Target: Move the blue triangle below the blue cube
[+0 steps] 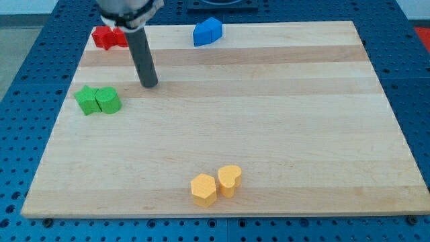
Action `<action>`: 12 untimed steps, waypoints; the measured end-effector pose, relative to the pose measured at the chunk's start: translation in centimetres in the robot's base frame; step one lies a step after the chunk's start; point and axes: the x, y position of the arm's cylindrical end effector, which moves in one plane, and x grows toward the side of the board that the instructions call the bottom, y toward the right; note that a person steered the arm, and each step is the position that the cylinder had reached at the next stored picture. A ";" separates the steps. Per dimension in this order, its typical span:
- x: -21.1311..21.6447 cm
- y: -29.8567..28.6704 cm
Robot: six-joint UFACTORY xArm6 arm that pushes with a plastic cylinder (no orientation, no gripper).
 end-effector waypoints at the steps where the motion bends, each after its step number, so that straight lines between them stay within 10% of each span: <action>1: -5.4 0.0; 4: -15.0 0.3; 12: -12.2 10.6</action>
